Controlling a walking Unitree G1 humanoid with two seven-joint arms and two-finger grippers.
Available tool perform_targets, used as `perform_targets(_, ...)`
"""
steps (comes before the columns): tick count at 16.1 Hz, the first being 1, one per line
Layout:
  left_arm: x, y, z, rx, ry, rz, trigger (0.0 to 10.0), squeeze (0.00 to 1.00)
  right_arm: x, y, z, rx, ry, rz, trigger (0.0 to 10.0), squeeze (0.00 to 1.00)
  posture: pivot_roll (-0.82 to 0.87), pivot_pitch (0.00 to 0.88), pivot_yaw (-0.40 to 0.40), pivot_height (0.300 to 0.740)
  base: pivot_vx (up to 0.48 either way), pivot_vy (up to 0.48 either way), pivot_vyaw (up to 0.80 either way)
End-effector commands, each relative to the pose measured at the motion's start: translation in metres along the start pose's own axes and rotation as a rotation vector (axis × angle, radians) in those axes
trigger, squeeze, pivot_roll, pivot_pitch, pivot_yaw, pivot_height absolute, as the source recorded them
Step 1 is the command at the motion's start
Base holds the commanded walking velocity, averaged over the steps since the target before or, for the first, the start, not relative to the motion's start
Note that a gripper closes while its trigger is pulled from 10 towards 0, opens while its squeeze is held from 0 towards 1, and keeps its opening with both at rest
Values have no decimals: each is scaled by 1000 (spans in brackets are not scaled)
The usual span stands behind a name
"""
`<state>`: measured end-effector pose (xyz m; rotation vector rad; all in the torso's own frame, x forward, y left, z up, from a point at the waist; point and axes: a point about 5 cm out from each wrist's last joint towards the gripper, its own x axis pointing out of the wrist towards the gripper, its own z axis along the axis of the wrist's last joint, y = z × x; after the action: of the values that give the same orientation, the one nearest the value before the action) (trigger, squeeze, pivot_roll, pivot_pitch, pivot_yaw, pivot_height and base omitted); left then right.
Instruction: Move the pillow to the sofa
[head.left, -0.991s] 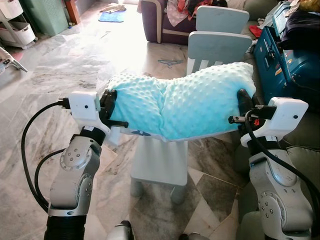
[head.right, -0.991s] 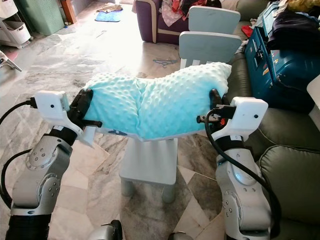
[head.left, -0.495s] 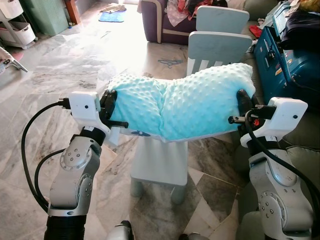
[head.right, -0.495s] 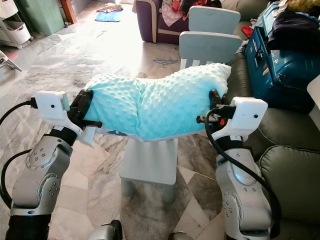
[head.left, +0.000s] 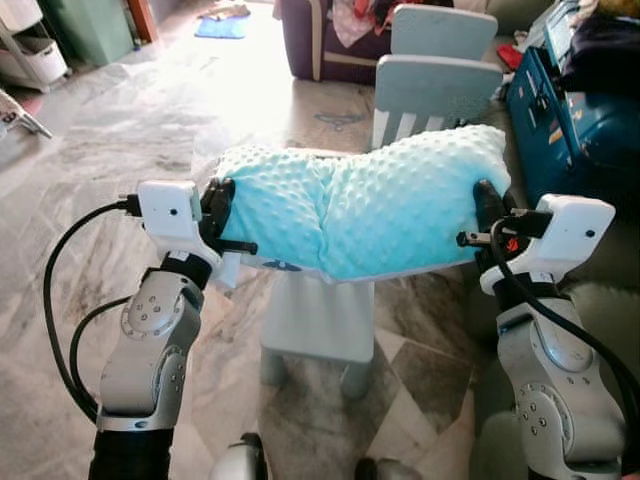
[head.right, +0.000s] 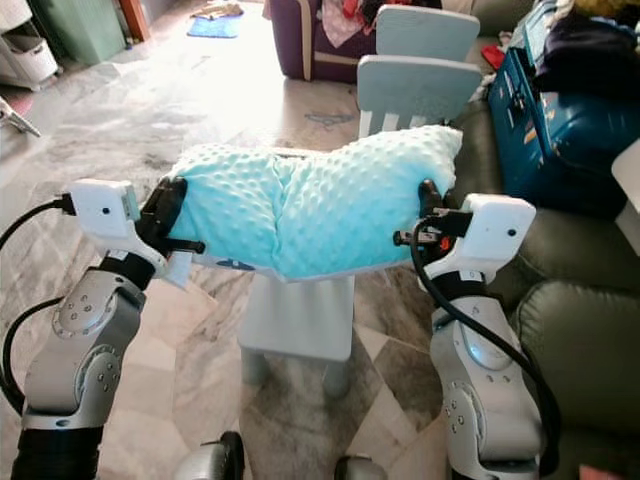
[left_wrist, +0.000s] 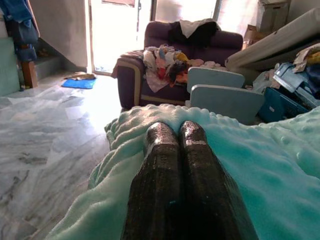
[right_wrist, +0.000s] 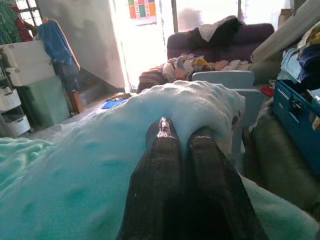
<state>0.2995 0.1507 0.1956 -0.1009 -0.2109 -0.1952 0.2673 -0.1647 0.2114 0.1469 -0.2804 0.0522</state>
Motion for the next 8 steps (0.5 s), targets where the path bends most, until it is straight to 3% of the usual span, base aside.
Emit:
perform_targets(1,0,1,2,6,-6,5,10000,0,-1,0,8,2,-33,5,0,0,-96,138,-5,740,-289,0,0)
perform_targets(8,1,2,2,5,-4,6,10000,0,0,1,8,5,-31,4,0,0,-98,140,-3,740,-266,0,0)
